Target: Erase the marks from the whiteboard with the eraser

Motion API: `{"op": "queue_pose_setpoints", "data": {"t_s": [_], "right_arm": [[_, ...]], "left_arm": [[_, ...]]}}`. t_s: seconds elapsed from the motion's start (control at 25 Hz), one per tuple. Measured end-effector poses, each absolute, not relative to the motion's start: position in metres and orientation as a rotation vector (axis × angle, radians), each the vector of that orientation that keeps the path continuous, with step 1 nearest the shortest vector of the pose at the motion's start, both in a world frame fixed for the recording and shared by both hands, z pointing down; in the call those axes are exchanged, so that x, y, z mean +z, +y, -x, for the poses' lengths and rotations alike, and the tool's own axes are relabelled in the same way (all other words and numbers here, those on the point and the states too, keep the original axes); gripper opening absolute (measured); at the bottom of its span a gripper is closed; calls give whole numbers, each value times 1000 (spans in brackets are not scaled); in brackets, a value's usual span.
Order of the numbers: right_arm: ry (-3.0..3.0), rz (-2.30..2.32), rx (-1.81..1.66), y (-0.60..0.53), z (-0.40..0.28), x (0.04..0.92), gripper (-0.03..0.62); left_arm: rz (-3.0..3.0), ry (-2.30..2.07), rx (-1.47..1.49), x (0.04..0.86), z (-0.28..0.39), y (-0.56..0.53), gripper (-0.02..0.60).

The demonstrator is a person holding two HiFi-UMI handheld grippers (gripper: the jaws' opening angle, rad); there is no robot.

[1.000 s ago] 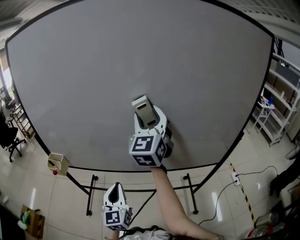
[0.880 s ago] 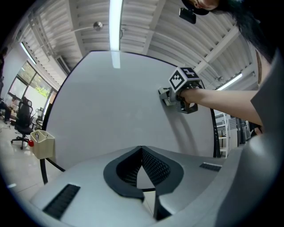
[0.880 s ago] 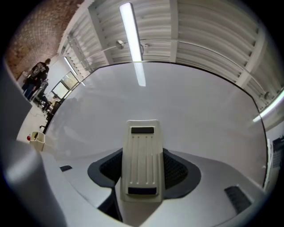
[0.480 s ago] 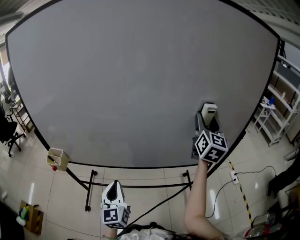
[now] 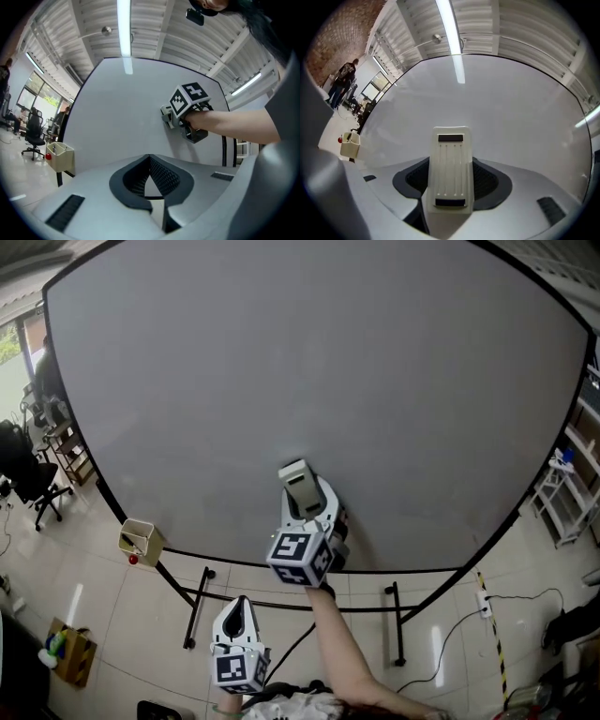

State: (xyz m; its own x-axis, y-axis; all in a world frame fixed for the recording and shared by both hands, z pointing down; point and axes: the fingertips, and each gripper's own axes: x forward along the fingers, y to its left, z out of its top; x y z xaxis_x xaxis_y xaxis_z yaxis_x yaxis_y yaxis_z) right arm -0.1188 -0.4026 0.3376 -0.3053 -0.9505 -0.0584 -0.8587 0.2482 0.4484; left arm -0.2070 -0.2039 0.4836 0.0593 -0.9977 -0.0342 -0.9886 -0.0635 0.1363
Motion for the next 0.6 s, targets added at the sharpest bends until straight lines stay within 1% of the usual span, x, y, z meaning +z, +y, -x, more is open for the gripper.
{"op": "queue_pose_setpoints", "data": {"t_s": [0.12,0.24,0.36,0.52,0.6], "right_arm": [[-2279,-1732,-609,-401,102,332,262],[-2242,-1831,-558,-404,61,327,264],[-2221,-1948,-445,-407,0,322,265],[-2174,-2194,-207,-406,-110,327,265],[-2208,-2260,-94,-408,-144,334,265]], "left_arm": [[-2185,-2124,-175,486,223,-195,3],[-2159,-2139,-151,498,239,-191,2],[-2142,-2132,-183,496,240,-191,2],[-2183,-2103,-184,495,234,-197,2],[-2193,-2089,-196,493,231,-200,2]]}}
